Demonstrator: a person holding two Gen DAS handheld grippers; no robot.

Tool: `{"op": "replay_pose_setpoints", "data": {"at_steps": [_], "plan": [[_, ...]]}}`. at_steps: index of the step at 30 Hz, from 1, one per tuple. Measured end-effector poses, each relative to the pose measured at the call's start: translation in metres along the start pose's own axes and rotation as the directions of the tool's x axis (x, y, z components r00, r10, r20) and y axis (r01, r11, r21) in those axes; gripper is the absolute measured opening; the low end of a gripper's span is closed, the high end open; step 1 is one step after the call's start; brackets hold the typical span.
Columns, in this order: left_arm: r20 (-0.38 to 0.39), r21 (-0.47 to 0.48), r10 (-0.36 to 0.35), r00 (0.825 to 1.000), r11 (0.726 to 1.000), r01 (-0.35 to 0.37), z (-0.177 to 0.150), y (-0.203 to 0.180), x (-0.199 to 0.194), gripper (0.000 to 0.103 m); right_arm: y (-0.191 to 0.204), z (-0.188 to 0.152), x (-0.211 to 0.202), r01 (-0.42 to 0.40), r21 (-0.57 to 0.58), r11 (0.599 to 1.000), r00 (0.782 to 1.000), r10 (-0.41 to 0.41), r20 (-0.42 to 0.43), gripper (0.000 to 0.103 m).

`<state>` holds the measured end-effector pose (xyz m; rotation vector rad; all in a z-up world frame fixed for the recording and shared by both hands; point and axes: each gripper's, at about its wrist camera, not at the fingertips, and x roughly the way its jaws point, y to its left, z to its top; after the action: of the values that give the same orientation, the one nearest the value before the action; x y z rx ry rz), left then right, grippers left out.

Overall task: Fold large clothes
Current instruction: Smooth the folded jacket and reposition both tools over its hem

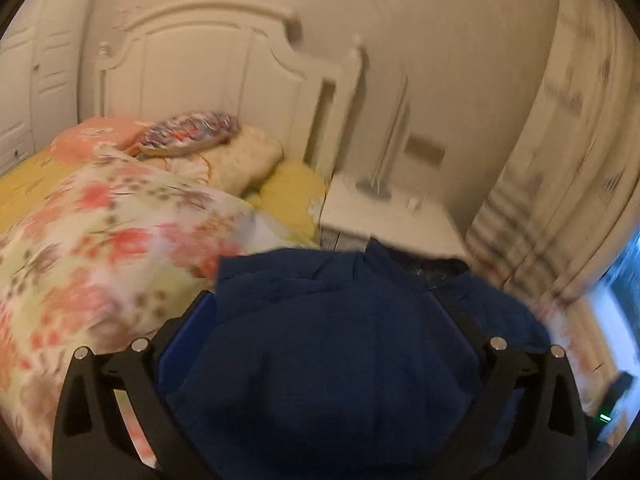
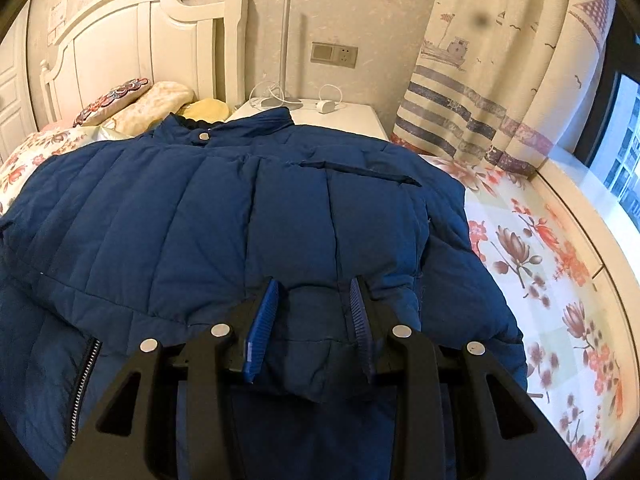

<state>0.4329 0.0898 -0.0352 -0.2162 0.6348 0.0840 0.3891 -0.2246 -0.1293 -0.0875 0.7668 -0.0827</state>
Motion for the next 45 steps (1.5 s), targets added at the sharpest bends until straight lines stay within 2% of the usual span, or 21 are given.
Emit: {"op": "replay_pose_setpoints", "data": {"at_steps": [1,3,5,6,8,12,13,14,16,18,19,20,22,28,31,35,38,39,43,45], "plan": [[-0.059,0.030,0.019,0.998,0.999,-0.017,0.001,-0.008,0.024,0.101,-0.001,0.000,0.000,-0.005,0.004,1.000,1.000,0.005,-0.001,0.029],[-0.129,0.069,0.040,0.991,0.997,-0.031,-0.004,-0.013,0.058,0.101,-0.002,0.000,0.000,-0.012,0.010,1.000,1.000,0.013,-0.002,0.029],[-0.224,0.112,0.098,0.970,0.991,-0.074,-0.021,-0.013,0.094,0.101,-0.003,0.000,0.000,-0.018,0.014,1.000,1.000,0.018,-0.002,0.029],[-0.245,0.150,0.121,0.962,0.985,-0.086,-0.034,-0.014,0.107,0.101,-0.004,0.000,0.000,-0.029,0.015,0.999,1.000,0.029,0.000,0.029],[-0.140,0.239,0.132,0.981,0.966,-0.096,-0.051,-0.017,0.108,0.101,-0.004,0.000,0.000,-0.037,0.021,0.999,0.999,0.037,0.000,0.029],[-0.153,0.251,0.168,0.974,0.960,-0.126,-0.052,-0.019,0.107,0.101,-0.006,0.000,0.000,-0.048,0.033,0.998,0.999,0.048,-0.002,0.029],[-0.149,0.254,0.202,0.968,0.954,-0.160,-0.052,-0.022,0.099,0.101,-0.006,0.000,0.000,-0.047,0.033,0.998,0.999,0.047,-0.003,0.029],[-0.143,0.248,0.203,0.969,0.955,-0.163,-0.052,-0.025,0.091,0.100,-0.007,0.000,0.001,-0.046,0.031,0.998,0.999,0.046,-0.003,0.029],[-0.112,0.230,0.108,0.988,0.970,-0.080,-0.058,-0.037,0.060,0.101,-0.007,0.000,0.000,-0.048,0.031,0.998,0.999,0.048,-0.002,0.029],[-0.124,0.253,0.052,0.991,0.967,-0.019,-0.069,-0.047,0.041,0.101,-0.008,0.000,0.000,-0.049,0.032,0.998,0.999,0.049,-0.002,0.029],[-0.156,0.272,0.040,0.987,0.962,0.004,-0.078,-0.052,0.041,0.101,-0.008,0.000,0.000,-0.050,0.033,0.998,0.999,0.050,-0.001,0.029],[-0.181,0.288,0.044,0.983,0.958,0.010,-0.084,-0.055,0.046,0.101,-0.008,0.000,0.000,-0.050,0.033,0.998,0.999,0.050,-0.001,0.029],[-0.169,0.337,0.070,0.983,0.941,-0.009,-0.099,-0.058,0.053,0.101,-0.008,0.000,0.000,-0.050,0.032,0.998,0.999,0.050,0.000,0.029],[-0.199,0.295,0.014,0.980,0.954,0.046,-0.098,-0.046,0.059,0.101,-0.001,0.000,0.001,-0.003,-0.005,1.000,1.000,0.003,0.001,0.030],[-0.200,0.299,0.016,0.980,0.953,0.045,-0.099,-0.045,0.059,0.101,0.004,-0.002,-0.001,0.017,-0.023,1.000,1.000,-0.017,0.000,0.031],[-0.202,0.298,0.012,0.979,0.953,0.049,-0.099,-0.045,0.059,0.101,0.000,-0.003,-0.007,-0.030,-0.043,0.999,0.999,0.028,-0.043,0.032],[-0.202,0.300,0.015,0.979,0.953,0.047,-0.099,-0.045,0.060,0.101,-0.012,0.008,-0.014,-0.069,0.026,0.997,0.995,0.071,-0.070,0.032],[-0.203,0.300,0.016,0.979,0.953,0.047,-0.099,-0.045,0.060,0.101,-0.012,0.013,-0.017,-0.060,0.030,0.998,0.997,0.062,-0.056,0.032],[-0.204,0.300,0.016,0.979,0.953,0.047,-0.099,-0.044,0.061,0.101,0.010,0.048,-0.026,-0.005,-0.056,0.998,0.996,0.011,0.092,0.032],[-0.204,0.299,0.015,0.979,0.953,0.048,-0.099,-0.044,0.061,0.101,0.017,0.065,-0.009,-0.041,-0.056,0.998,0.996,0.045,0.071,0.032]]}}
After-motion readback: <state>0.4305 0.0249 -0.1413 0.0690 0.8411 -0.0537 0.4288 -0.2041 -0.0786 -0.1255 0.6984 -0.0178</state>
